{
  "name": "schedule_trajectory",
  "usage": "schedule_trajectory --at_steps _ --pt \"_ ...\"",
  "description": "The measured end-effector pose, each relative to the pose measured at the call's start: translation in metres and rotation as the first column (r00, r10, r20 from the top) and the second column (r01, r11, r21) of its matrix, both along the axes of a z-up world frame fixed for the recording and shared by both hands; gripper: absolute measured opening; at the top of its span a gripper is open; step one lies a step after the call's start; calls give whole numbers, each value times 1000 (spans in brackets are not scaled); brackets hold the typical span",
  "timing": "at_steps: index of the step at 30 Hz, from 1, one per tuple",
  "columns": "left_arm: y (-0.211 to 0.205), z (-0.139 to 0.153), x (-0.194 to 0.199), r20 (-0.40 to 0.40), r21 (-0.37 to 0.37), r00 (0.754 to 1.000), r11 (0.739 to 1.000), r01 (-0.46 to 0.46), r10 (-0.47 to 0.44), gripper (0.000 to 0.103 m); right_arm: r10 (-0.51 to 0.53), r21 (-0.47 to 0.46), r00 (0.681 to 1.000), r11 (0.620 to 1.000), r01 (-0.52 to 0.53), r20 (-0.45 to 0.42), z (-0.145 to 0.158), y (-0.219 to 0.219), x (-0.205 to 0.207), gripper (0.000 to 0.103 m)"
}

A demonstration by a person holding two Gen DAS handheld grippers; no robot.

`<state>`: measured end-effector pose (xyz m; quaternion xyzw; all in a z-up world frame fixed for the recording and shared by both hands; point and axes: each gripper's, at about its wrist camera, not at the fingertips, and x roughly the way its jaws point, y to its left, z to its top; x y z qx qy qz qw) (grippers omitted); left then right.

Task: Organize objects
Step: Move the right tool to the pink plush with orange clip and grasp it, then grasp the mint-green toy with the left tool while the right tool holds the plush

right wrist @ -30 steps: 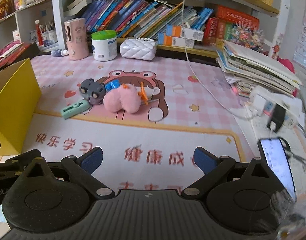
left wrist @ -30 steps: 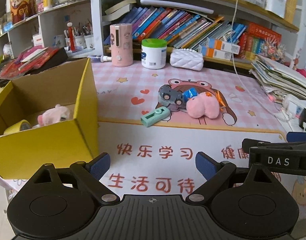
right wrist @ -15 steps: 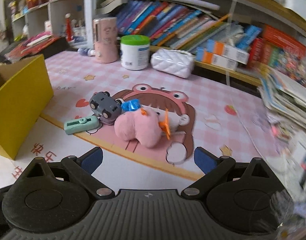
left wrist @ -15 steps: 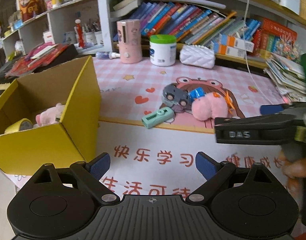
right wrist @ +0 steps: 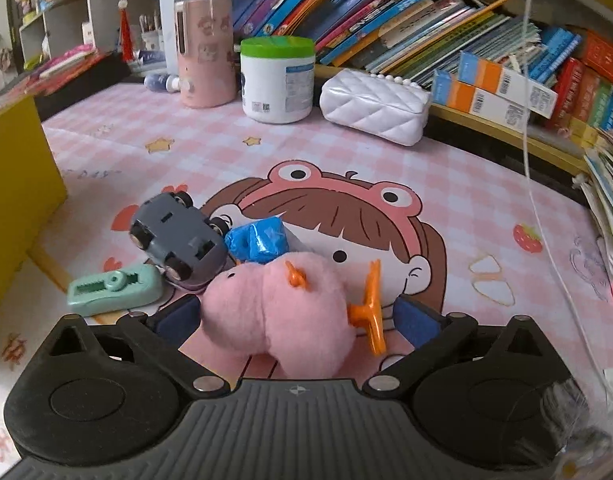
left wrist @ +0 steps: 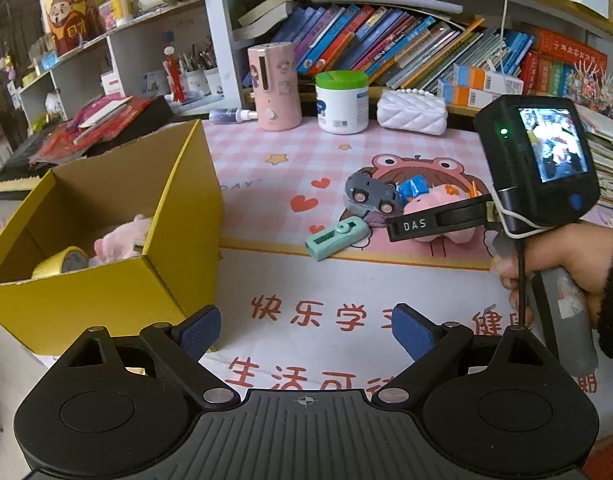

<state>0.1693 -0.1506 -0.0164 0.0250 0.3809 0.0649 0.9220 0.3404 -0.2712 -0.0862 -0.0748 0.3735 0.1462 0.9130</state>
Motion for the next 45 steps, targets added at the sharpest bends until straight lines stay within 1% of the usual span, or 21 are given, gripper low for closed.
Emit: schedule_trajectory --at_steps 1,2,5,7,9,13,16,20,22,24,26,28,33,35,36,37,38,39,40,43,45 --pt "-1 0 1 1 -2 1000 1000 6 -6 94 9 -2 1000 1000 -9 -3 -1 0 1 87" --pt "-2 0 2 4 -7 1000 1000 12 -11 94 22 8 1000 1000 -22 -5 -1 -1 1 84" --pt "-8 -3 10 12 -30 999 999 39 -38 94 49 40 999 998 -49 6 7 -8 -4 83" --pt "-15 -6 17 10 -30 999 998 51 -51 94 52 52 998 997 -54 34 16 -14 -11 83" --pt "-18 -11 29 2 -24 999 999 41 -41 94 40 68 997 997 -44 63 27 -23 -19 83" --pt "-15 -20 57 3 -46 1000 999 -24 24 92 -12 105 996 994 3 83 47 -47 -38 83" --pt "-12 -29 82 -3 -63 996 994 -93 93 92 -14 111 996 994 4 84 54 -64 -54 83" --pt "-17 -43 114 -27 -60 990 988 -143 142 85 -17 105 996 994 8 83 59 -81 -65 83" --pt "-20 -49 124 -37 -48 986 985 -165 164 82 -24 105 997 994 16 79 58 -88 -69 83" --pt "-20 -54 132 -48 -44 977 977 -209 207 79 -33 107 997 994 26 68 58 -93 -71 83" --pt "-17 -58 138 -57 -58 968 967 -247 244 72 -39 113 998 993 32 54 56 -97 -74 83" --pt "-15 -60 142 -64 -81 963 961 -266 261 69 -39 115 998 993 33 42 55 -99 -74 83" --pt "-13 -64 148 -46 -89 963 959 -270 266 68 -28 114 999 993 24 27 53 -100 -75 83" --pt "-12 -63 147 -45 -95 966 962 -257 254 65 -25 117 999 993 22 21 53 -99 -75 83" --pt "-11 -62 145 -41 -99 968 963 -250 247 57 -24 119 1000 993 22 18 52 -98 -76 83" --pt "-10 -59 142 -42 -101 970 965 -242 239 25 -23 120 1000 993 21 16 52 -97 -76 83" --pt "-8 -58 141 -53 -117 975 968 -221 216 22 -22 120 1000 993 20 14 52 -96 -76 83" --pt "-8 -55 136 -55 -132 979 970 -203 198 22 -21 119 1000 993 19 12 52 -95 -76 83" --pt "-9 -53 131 -47 -130 982 974 -186 181 22 -18 118 1000 993 17 9 52 -94 -77 83" --pt "-16 -50 119 -49 -84 990 987 -134 130 22 -5 118 1000 993 5 -5 51 -89 -77 83" --pt "-19 -50 115 -49 -68 994 992 -106 103 29 5 124 1000 992 -3 -13 50 -85 -78 83"
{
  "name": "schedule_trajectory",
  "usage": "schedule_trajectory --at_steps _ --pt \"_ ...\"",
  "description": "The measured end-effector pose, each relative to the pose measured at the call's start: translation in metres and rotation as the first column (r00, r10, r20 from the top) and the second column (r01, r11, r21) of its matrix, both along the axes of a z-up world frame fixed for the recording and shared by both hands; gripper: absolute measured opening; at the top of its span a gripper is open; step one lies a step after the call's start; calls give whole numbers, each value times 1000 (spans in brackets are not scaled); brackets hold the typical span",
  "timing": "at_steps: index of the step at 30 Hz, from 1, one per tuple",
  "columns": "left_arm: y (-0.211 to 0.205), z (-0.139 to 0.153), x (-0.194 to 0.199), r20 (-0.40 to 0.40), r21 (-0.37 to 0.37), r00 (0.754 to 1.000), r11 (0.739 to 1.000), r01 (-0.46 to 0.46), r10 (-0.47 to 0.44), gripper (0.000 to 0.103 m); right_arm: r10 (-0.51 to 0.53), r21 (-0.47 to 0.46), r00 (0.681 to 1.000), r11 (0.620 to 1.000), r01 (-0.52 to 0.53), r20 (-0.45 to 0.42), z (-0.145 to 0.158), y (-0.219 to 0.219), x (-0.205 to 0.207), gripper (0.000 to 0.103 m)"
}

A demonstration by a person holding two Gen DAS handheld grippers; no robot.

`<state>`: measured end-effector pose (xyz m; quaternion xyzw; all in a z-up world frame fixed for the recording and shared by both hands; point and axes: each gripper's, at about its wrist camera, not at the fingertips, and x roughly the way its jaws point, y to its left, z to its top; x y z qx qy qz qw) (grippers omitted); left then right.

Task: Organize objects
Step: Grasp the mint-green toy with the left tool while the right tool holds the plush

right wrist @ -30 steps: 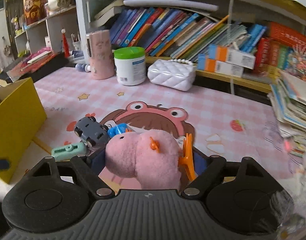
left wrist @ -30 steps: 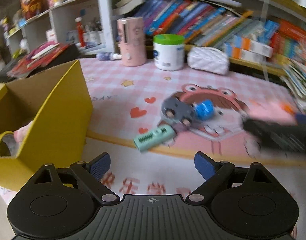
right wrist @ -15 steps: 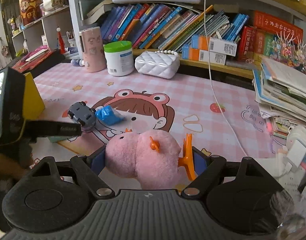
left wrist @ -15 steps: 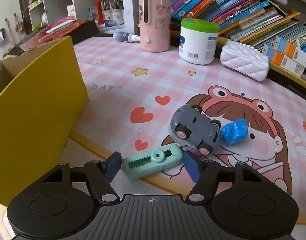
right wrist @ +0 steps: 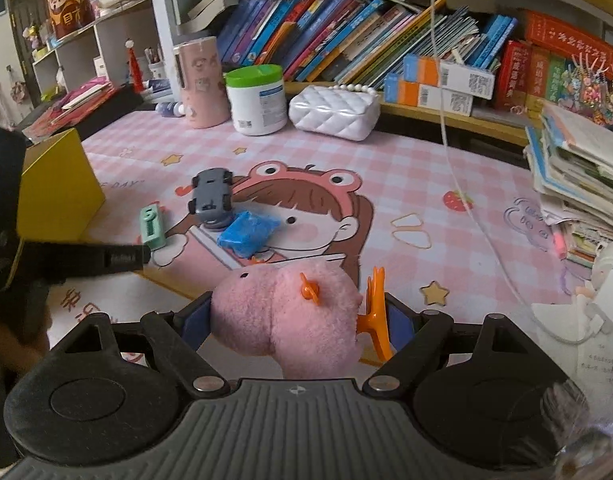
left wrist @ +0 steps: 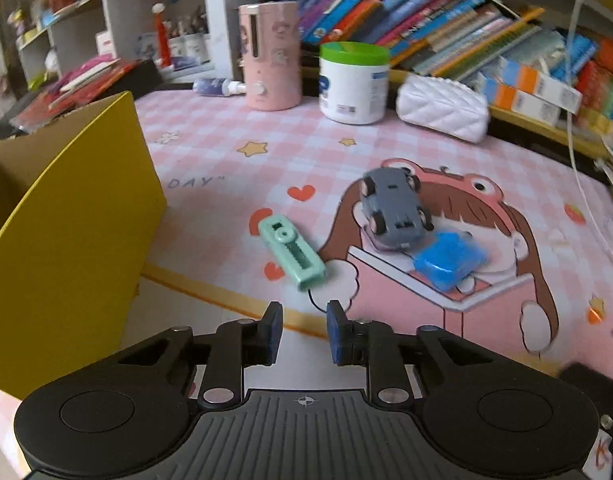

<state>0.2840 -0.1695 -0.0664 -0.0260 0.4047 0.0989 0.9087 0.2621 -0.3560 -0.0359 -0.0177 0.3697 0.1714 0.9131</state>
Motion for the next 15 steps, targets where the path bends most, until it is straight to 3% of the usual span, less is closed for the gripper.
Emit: schedule_trajectory --at_steps 2,4,9,12,15 --pt "-1 2 0 11 22 1000 1000 18 -18 49 13 5 1000 1000 -13 -2 0 4 -2 83" --pt "0 3 2 43 43 999 999 19 -20 58 27 6 1000 1000 -27 1 1 8 -4 83" --pt "13 -5 36 28 -17 999 999 -39 40 58 47 -9 999 999 -47 9 2 8 -9 83" --pt "19 -15 56 -13 -14 994 994 -107 106 57 31 -14 1000 999 -31 4 3 2 -11 83" --pt "20 -20 66 -9 -6 994 994 -108 108 43 15 -19 1000 1000 -15 2 2 -5 -13 83"
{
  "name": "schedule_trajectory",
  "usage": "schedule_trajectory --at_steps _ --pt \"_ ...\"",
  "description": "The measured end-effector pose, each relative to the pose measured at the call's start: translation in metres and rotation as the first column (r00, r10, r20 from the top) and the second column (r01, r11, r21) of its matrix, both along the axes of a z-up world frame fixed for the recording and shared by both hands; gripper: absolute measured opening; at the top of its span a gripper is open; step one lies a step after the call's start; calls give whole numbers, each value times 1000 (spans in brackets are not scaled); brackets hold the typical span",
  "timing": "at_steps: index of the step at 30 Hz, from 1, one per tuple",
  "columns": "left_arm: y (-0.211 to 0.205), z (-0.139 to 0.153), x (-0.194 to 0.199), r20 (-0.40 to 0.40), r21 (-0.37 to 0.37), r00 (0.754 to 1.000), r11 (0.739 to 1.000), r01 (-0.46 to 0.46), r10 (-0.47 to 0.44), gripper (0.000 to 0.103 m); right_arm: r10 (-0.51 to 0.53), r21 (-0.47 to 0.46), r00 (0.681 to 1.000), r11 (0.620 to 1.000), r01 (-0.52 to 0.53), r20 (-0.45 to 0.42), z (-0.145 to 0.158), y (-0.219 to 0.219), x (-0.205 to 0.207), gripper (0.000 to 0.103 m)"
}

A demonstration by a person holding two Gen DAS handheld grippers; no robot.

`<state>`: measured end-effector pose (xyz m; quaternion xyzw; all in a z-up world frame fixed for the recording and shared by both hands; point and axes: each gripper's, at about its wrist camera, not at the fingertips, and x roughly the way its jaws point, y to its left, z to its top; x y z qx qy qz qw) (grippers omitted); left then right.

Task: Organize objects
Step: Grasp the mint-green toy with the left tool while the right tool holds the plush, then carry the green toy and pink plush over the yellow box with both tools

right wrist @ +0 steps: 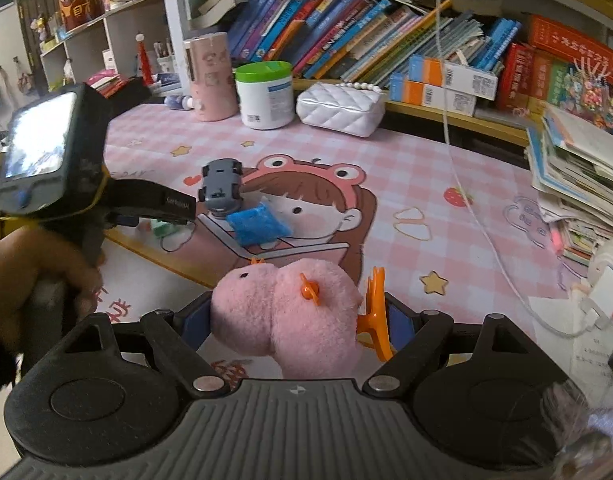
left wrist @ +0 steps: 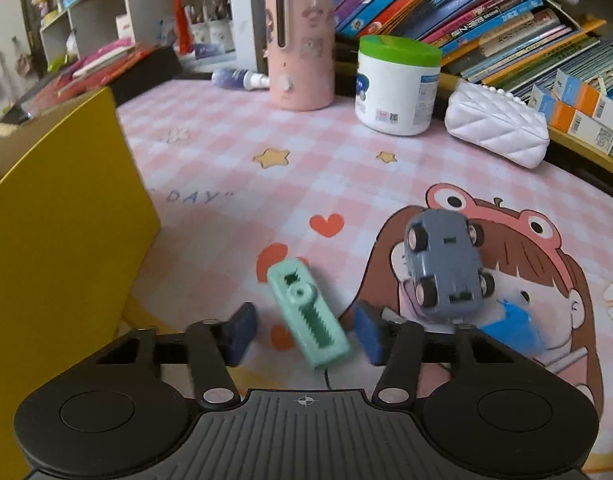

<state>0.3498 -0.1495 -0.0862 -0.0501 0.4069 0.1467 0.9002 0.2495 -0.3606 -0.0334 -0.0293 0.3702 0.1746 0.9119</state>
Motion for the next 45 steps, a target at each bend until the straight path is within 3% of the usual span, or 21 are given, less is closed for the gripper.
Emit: schedule_trajectory --at_steps 2,8,15,20,34,45 --pt "-3 0 2 1 8 999 999 41 -41 23 -8 -1 1000 1000 8 -3 -1 -4 -1 83" --pt "-10 10 -14 1 1 996 996 92 -92 23 -35 0 999 999 35 -10 -2 -9 0 83" --pt "-13 56 -80 89 -47 977 979 197 -192 23 -45 4 999 999 45 -16 -1 -1 3 83" --pt "-7 72 -118 111 -66 971 973 221 -213 23 -44 -7 999 999 44 -5 4 14 1 83" --pt "34 73 -180 138 -89 951 953 291 -277 23 -14 -50 1000 999 14 -7 11 75 -42 83" --pt "101 71 -234 144 -120 949 947 299 -281 23 -43 -62 998 997 40 -47 11 132 -95 83"
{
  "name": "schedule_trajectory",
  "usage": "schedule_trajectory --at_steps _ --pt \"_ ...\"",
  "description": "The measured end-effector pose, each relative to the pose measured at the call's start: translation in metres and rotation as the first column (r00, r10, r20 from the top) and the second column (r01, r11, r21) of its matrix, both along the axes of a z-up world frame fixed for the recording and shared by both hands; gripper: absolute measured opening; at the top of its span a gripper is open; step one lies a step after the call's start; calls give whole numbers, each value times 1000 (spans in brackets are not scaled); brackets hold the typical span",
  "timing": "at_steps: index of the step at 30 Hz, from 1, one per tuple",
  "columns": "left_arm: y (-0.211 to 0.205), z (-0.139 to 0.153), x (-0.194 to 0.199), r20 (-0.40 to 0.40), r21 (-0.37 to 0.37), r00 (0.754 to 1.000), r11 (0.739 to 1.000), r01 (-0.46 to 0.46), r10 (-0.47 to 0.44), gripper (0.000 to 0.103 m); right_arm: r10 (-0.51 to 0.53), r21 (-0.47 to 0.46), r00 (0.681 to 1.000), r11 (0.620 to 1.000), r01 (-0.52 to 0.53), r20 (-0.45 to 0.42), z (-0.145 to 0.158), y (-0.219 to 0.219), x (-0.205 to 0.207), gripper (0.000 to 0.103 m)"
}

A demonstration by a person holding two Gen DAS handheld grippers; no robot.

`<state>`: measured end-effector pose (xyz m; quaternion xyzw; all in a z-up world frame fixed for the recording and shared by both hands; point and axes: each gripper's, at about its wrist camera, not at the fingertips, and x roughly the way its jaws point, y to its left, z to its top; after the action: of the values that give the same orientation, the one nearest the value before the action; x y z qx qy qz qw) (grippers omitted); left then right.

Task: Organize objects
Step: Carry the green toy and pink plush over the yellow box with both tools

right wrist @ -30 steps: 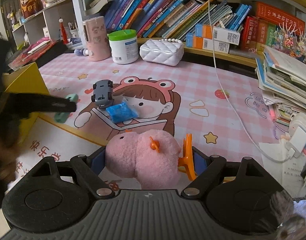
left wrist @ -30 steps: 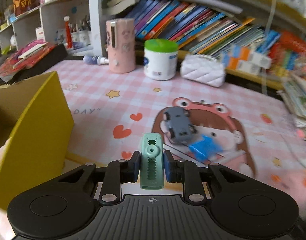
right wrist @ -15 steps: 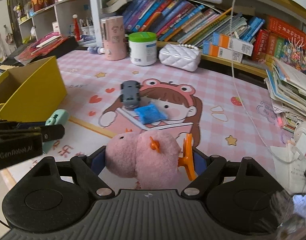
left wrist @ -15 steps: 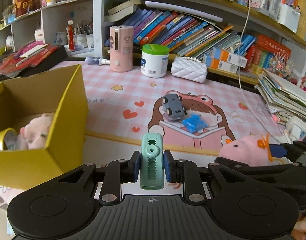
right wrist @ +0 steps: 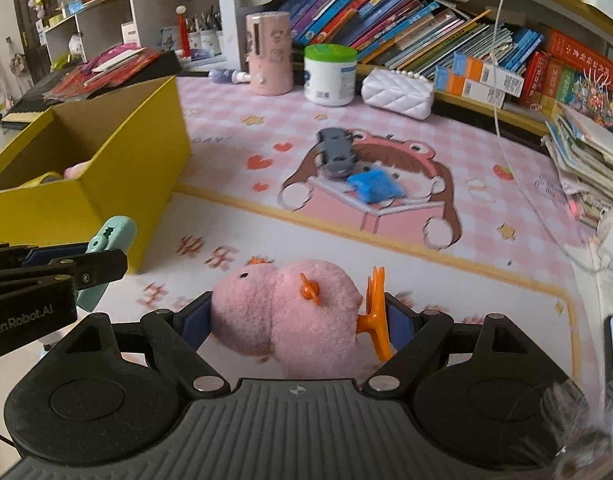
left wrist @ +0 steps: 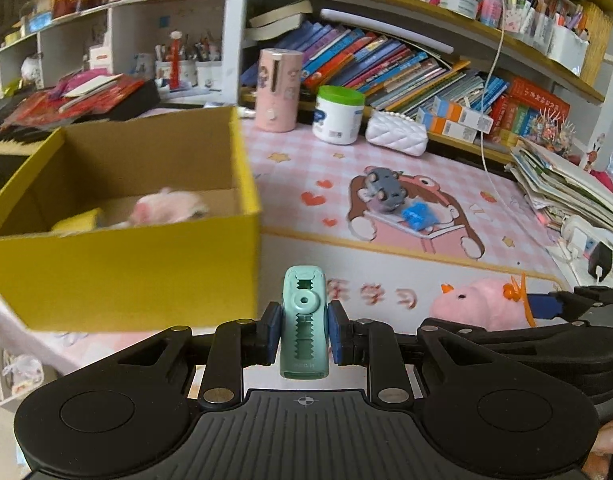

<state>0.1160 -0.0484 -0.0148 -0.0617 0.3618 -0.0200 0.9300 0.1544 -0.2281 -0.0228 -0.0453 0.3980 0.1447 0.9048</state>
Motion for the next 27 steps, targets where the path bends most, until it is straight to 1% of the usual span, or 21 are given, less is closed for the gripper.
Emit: schedule_trajectory --at_steps 6,15,21,27 --pt "38 0 -28 -6 -11 1000 1000 -16 16 23 9 6 1000 1000 -9 -30 -3 36 -32 83" --pt "82 -3 -70 -10 -11 1000 1000 -22 22 23 19 24 999 1000 -18 -38 -5 82 -75 83" --pt "111 0 -97 4 -9 998 998 -61 61 23 56 32 997 998 -54 -47 -6 113 -98 83" --pt "138 7 -119 36 -12 992 993 -117 117 23 115 32 993 993 -114 -21 1 144 -114 83"
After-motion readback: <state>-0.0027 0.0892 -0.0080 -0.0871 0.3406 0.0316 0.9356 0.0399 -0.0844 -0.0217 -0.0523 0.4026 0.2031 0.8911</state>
